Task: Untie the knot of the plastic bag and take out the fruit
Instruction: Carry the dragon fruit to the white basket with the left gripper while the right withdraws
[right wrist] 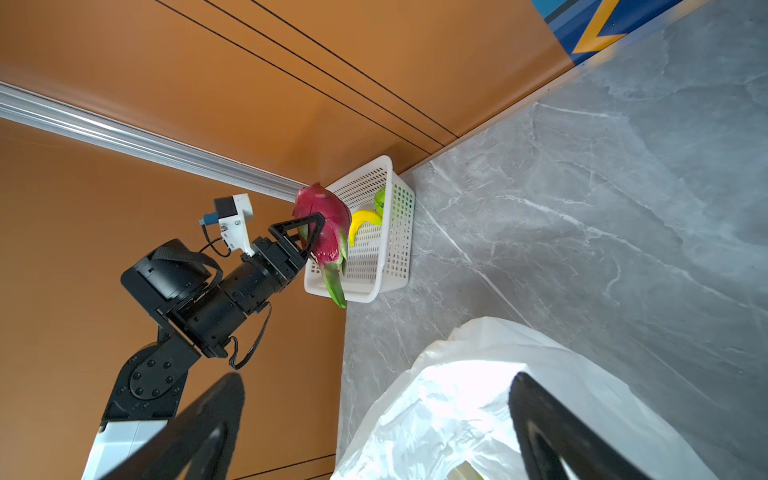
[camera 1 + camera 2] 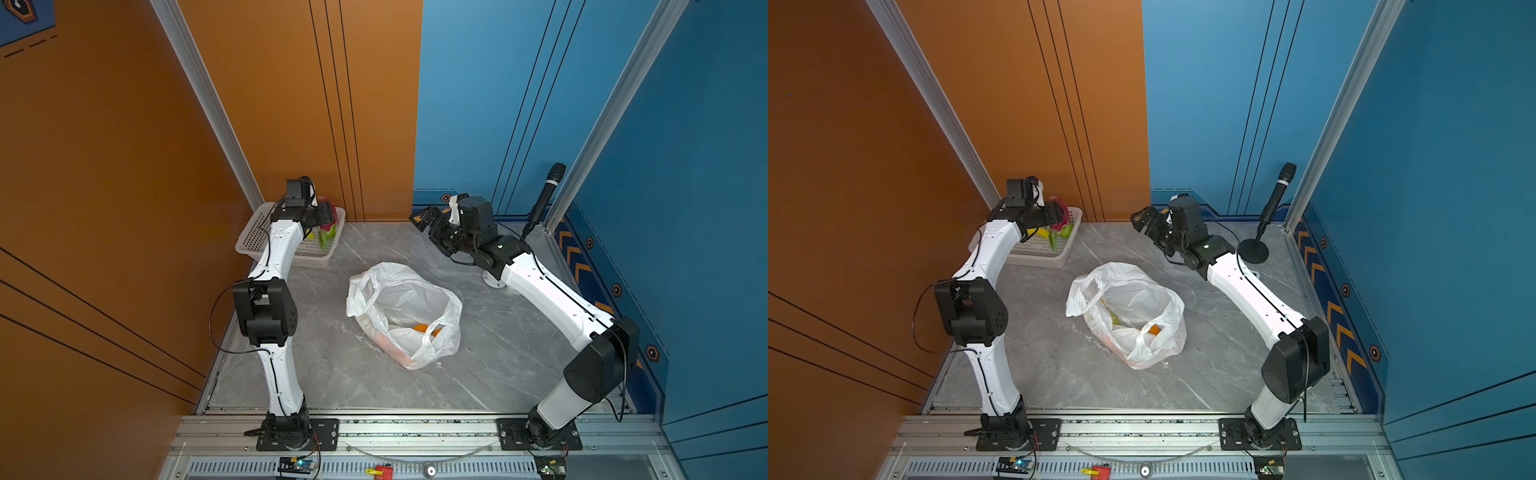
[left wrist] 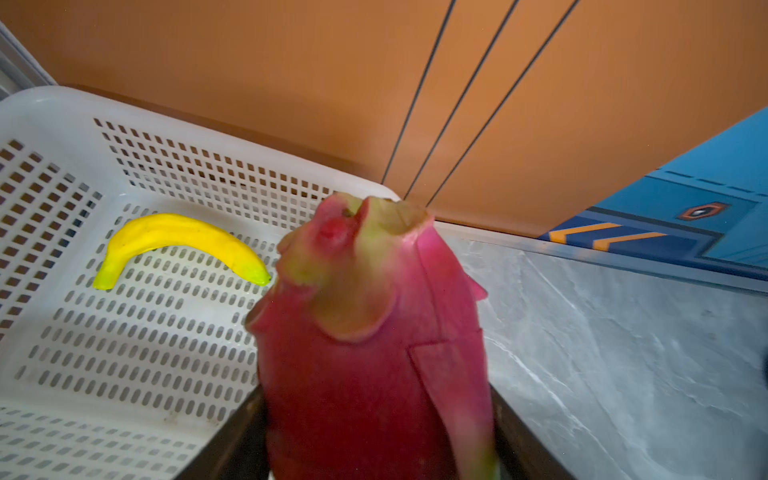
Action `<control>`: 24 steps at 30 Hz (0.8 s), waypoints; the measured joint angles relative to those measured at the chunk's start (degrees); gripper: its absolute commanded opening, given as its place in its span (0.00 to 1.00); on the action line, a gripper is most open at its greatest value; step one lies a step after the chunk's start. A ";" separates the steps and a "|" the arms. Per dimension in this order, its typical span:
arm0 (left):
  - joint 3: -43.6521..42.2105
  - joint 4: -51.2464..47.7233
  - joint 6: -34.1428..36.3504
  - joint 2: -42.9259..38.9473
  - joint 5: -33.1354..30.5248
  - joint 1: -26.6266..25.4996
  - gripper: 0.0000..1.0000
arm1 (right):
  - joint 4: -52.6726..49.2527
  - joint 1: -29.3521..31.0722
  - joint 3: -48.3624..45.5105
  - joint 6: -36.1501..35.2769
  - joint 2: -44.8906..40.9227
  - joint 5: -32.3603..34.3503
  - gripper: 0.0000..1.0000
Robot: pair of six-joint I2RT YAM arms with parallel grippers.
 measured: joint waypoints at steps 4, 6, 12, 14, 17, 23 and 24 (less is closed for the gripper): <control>2.03 -0.24 0.50 4.20 -2.27 1.40 0.51 | -2.14 -0.35 2.80 -2.34 0.61 0.13 1.00; 3.10 -0.28 0.33 6.43 -3.15 2.19 0.51 | -2.64 -0.39 3.91 -3.23 0.72 0.31 1.00; 4.24 -0.61 -2.56 11.37 -5.22 3.37 0.52 | -4.52 -0.39 7.61 -5.77 2.67 0.44 1.00; 4.81 -0.83 -3.43 12.79 -5.49 3.50 0.52 | -5.07 -0.37 8.63 -6.23 3.63 0.44 1.00; 6.03 -0.98 -4.87 15.10 -5.42 3.65 0.53 | -5.75 -0.37 9.01 -6.80 4.37 0.44 1.00; 6.05 -1.70 -8.17 16.72 -4.76 4.13 0.80 | -6.67 -0.31 9.01 -7.37 4.46 0.63 1.00; 6.05 -1.77 -8.90 16.72 -4.68 4.28 0.88 | -6.69 -0.24 9.01 -7.37 4.46 0.63 1.00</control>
